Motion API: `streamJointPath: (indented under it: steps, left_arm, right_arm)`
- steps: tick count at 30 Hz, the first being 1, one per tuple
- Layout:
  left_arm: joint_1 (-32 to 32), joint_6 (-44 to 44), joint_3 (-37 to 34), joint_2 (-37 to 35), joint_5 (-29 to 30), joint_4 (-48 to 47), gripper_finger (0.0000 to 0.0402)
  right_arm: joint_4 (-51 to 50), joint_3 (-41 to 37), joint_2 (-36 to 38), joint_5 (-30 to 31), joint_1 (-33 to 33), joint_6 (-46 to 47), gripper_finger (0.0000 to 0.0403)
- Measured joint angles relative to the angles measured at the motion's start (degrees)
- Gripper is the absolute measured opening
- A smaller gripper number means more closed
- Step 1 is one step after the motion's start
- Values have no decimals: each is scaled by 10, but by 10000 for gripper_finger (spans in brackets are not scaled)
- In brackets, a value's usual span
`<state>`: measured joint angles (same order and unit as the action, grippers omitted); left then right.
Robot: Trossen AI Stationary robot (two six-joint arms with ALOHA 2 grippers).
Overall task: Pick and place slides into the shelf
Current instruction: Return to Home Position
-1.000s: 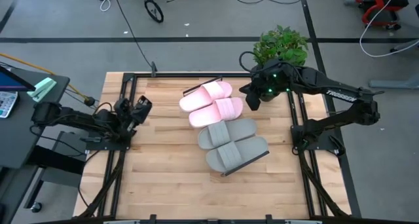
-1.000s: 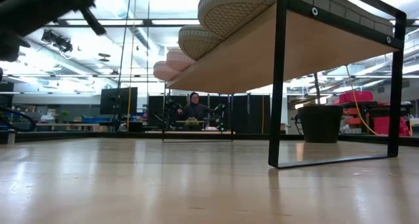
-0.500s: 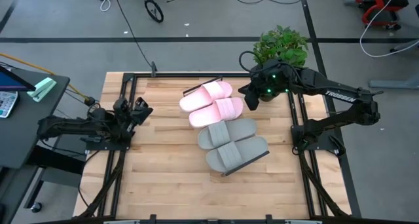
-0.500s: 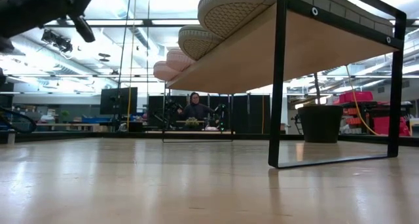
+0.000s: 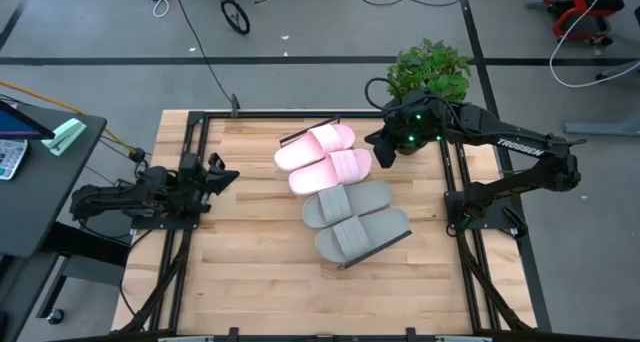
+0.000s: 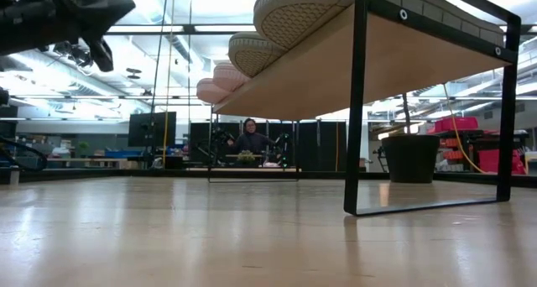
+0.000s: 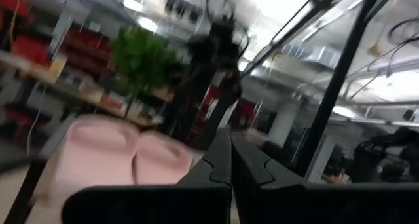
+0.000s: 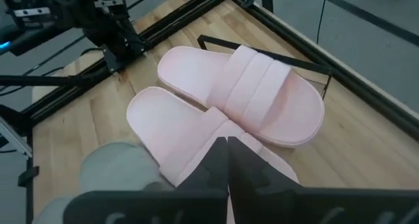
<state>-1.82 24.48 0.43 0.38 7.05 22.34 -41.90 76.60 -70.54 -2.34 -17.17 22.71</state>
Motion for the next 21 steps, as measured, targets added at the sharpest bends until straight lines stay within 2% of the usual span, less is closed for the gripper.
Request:
streamJointPath:
  steps: [7,12,16,21]
  left_arm:
    - [0,36,0,0,1,-96,3]
    - [1,31,0,-1,2,-99,3]
    - [1,46,0,0,1,-145,8]
    - [1,63,0,0,2,-153,37]
  right_arm:
    - [-82,-3,13,-12,-4,4,0]
    - [-84,-41,64,-12,13,33,0]
    - [-47,-112,146,-12,37,86,0]
    - [80,-229,248,-12,79,149,0]
